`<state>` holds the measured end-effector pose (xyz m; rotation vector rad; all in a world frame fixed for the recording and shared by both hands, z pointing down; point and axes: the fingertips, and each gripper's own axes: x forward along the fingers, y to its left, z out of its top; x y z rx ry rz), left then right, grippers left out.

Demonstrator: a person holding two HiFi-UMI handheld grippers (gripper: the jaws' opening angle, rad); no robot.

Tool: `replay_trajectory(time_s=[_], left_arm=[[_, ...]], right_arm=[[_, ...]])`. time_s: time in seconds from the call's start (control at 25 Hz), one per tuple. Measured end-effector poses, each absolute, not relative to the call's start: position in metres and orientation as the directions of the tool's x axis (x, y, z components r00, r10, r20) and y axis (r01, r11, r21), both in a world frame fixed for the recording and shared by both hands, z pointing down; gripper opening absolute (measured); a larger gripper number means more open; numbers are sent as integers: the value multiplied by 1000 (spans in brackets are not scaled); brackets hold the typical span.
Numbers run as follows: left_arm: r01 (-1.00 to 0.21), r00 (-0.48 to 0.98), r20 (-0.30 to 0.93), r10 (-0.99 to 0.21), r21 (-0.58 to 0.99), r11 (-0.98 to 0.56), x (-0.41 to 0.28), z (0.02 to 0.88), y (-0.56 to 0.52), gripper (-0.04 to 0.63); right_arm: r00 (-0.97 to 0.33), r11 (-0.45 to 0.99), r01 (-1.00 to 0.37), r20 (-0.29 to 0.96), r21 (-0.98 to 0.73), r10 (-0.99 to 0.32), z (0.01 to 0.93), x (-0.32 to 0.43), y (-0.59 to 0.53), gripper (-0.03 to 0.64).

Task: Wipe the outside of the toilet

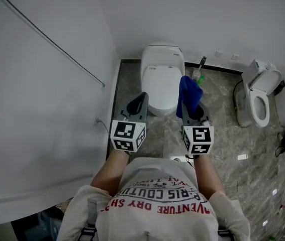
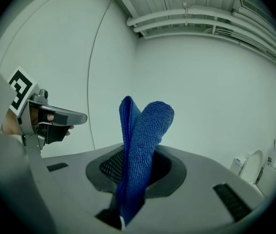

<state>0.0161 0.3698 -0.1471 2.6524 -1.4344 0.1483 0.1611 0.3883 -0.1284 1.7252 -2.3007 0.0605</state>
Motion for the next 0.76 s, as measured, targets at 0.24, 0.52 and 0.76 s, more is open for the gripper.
replay_trajectory(time_s=[0.24,0.52,0.76], left_arm=[[-842,539,150,-829,54,-537,33,-150,383,6],[-837,546,163,-821,66,-543,23,-140,371,6],[-843,536,174,-826,64,-534,14,-137,365,6]], right_arm=[[-274,297,-952,236,68,-932,-128,178,401,75],[-254,287,-951,241,113,-937,-120,170,389,75],[-256,293,-948,243,126,-935,-120,161,385,75]])
